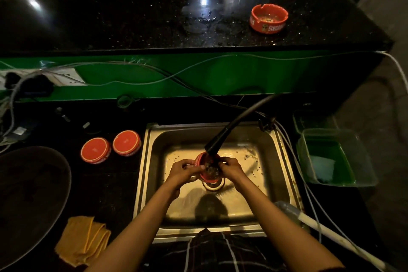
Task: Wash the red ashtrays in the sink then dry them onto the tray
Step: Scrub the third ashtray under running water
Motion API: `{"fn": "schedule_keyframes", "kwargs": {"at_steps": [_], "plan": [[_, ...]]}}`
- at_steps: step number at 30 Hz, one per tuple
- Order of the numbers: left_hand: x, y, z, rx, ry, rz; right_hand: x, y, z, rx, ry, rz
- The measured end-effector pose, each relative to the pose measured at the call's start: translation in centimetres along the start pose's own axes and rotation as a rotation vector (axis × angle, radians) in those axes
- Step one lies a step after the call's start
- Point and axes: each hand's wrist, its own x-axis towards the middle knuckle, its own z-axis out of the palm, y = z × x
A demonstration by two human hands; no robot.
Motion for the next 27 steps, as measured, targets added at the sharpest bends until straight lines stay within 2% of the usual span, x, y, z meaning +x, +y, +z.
{"fn": "schedule_keyframes", "kwargs": {"at_steps": [3,6,10,13,17,21,27], "plan": [[0.2,0.7,-1.1,0.113,0.071,0.034,-1.0,-1.0,1.8,0.052,-0.078,0.031],[0.7,1.6,-1.9,0.189,0.076,0.046,-2.3,-1.1,2.5,0.092,-0.158,0.119],[1.2,2.5,-1.9,0.25,-0.005,-0.042,-4.0,-0.5,1.9,0.191,-0.144,0.212],[1.7,2.4,-1.1,0.218,-0.065,-0.137,-4.5,0.0,0.2,0.259,-0.072,0.256],[2.1,0.9,0.7,0.125,-0.169,-0.247,-3.4,0.8,-1.7,0.212,0.058,0.177],[2.2,-0.8,2.1,0.015,-0.203,-0.239,-2.4,0.3,-2.4,0.049,0.141,0.06],[2.1,-1.4,0.4,-0.155,-0.097,-0.092,-1.8,-1.7,-1.3,-0.113,0.075,-0.111]]}}
